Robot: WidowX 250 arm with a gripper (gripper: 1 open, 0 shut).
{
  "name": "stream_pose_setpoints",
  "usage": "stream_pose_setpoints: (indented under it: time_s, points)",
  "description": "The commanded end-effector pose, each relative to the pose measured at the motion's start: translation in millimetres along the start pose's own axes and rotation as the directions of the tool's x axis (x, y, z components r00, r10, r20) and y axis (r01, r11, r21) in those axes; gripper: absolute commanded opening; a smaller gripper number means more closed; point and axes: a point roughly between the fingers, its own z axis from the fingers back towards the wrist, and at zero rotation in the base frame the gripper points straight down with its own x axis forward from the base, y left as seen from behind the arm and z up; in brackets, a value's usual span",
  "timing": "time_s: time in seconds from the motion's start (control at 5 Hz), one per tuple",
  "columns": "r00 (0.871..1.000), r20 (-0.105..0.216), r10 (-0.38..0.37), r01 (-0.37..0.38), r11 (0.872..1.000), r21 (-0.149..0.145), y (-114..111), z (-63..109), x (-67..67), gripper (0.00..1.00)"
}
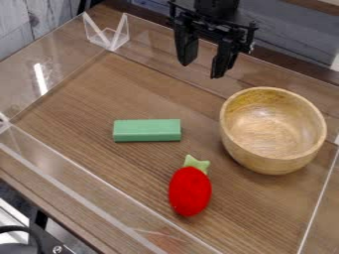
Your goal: Put the green block in the brown bowl
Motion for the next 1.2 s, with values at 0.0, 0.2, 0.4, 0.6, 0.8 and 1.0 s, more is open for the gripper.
stream_pose_setpoints:
  time_s: [0.0,0.2,0.4,0.6,0.8,1.0]
  points:
    - [0.994,-0.033,-0.104,0.104,0.995,0.000,4,-11.6,-7.3,1.00]
    - [0.954,-0.052,-0.294,0.295,0.955,0.011,15,-28.7,-23.9,1.00]
    - [0.895,-0.047,-0.443,0.444,0.896,0.027,31,-43.4,-36.8,1.00]
    - [0.834,-0.040,-0.550,0.552,0.833,0.048,44,-56.6,-41.4,1.00]
    - [0.792,-0.031,-0.610,0.611,0.789,0.073,51,-70.6,-42.5,1.00]
    - [0.760,-0.036,-0.649,0.650,0.756,0.078,54,-83.0,-41.3,1.00]
